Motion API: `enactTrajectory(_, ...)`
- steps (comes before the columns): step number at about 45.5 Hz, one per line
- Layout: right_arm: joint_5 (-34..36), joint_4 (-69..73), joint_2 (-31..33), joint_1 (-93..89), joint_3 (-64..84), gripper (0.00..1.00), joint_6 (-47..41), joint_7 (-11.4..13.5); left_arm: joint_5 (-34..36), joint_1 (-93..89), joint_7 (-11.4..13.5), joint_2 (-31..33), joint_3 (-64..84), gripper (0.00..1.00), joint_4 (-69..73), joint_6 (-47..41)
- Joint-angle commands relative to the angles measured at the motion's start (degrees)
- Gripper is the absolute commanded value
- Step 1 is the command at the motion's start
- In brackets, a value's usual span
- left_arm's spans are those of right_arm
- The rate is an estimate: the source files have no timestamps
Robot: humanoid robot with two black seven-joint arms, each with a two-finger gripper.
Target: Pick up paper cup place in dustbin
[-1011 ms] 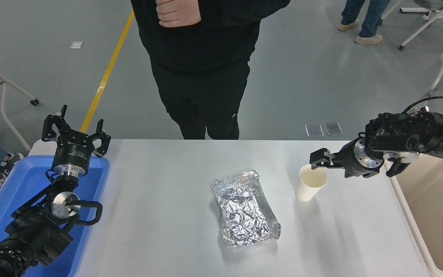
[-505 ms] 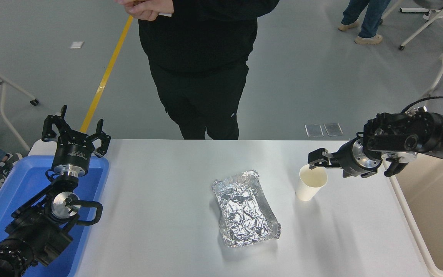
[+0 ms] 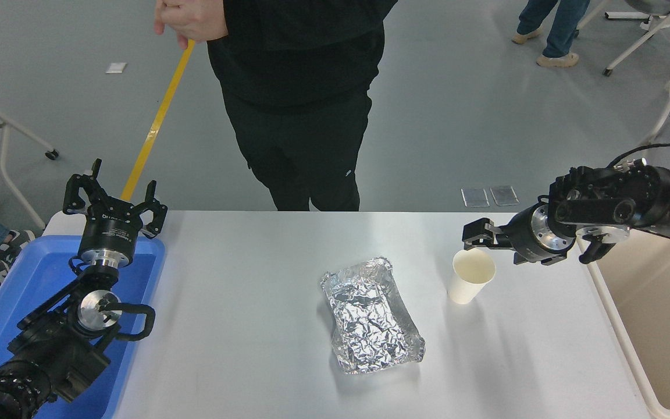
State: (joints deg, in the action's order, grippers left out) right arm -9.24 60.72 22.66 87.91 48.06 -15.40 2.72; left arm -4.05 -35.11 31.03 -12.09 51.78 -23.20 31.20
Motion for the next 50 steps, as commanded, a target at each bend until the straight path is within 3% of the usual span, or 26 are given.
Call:
enactTrajectory(1, 0.1, -2.4, 4.7, -5.5, -10.6, 1.00, 3.4, 0.0, 0.0, 0.0, 0.0, 0.1, 0.0, 0.99, 0.1, -0.1)
enactTrajectory(14, 0.5, -12.6, 9.8, -20.7, -30.0, 1.00, 8.8, -0.1, 0.0, 0.0, 0.0, 0.1, 0.1, 0.99, 0.0, 0.0)
enactTrajectory(23, 1.5, -17.2, 14.2, -28.7, -53.7, 1.00, 8.9, -0.3, 0.0, 0.0, 0.0, 0.1, 0.0, 0.99, 0.0, 0.0)
enactTrajectory(36, 3.1, -18.5, 15.2, -38.3, -79.8, 1.00, 8.9, -0.9, 0.0, 0.0, 0.0, 0.1, 0.0, 0.99, 0.0, -0.1)
enactTrajectory(44, 3.1, -18.0, 15.0, -44.3, -93.0, 1.00, 8.9, -2.2, 0.0, 0.0, 0.0, 0.1, 0.0, 0.99, 0.0, 0.0)
enactTrajectory(50, 3.1, -18.0, 15.1, -47.6, -97.9, 1.00, 8.9, -5.6, 0.0, 0.0, 0.0, 0.1, 0.1, 0.99, 0.0, -0.1)
